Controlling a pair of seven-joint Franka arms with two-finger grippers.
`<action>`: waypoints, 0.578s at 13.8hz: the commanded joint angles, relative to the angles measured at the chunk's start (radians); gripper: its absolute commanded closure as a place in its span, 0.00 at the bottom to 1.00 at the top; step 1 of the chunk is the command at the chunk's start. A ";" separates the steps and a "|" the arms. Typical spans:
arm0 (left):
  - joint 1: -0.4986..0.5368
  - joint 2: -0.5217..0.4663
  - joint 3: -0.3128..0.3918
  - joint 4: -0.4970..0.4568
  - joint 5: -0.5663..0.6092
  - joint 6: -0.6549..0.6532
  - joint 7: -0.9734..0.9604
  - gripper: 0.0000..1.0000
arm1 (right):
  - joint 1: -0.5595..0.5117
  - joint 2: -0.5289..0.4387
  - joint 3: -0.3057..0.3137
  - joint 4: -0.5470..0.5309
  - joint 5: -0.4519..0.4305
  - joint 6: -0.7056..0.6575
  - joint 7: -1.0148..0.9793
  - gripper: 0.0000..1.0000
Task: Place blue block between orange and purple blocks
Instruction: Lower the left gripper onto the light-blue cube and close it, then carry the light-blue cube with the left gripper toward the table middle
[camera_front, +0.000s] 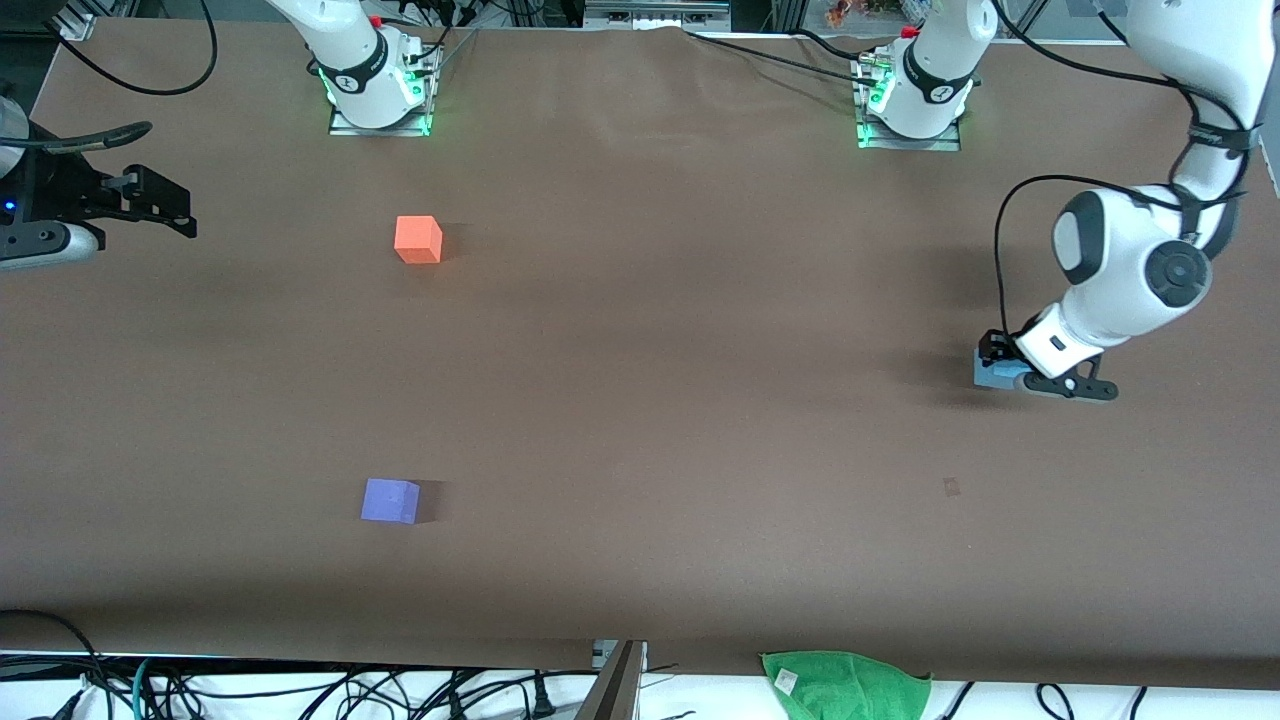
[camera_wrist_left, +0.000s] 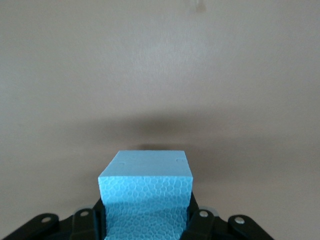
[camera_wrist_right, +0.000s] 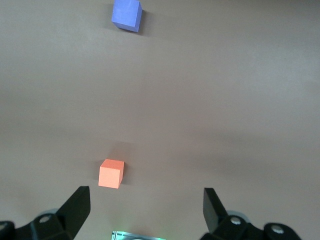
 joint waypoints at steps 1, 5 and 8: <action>-0.041 0.006 0.001 0.159 -0.007 -0.188 0.003 0.90 | 0.000 0.000 -0.001 0.012 0.011 0.000 -0.012 0.00; -0.196 0.043 0.001 0.372 -0.021 -0.434 -0.167 0.91 | 0.000 0.000 -0.001 0.012 0.011 0.002 -0.012 0.00; -0.369 0.108 0.001 0.489 -0.051 -0.486 -0.380 0.93 | 0.000 0.000 -0.001 0.012 0.011 0.002 -0.012 0.00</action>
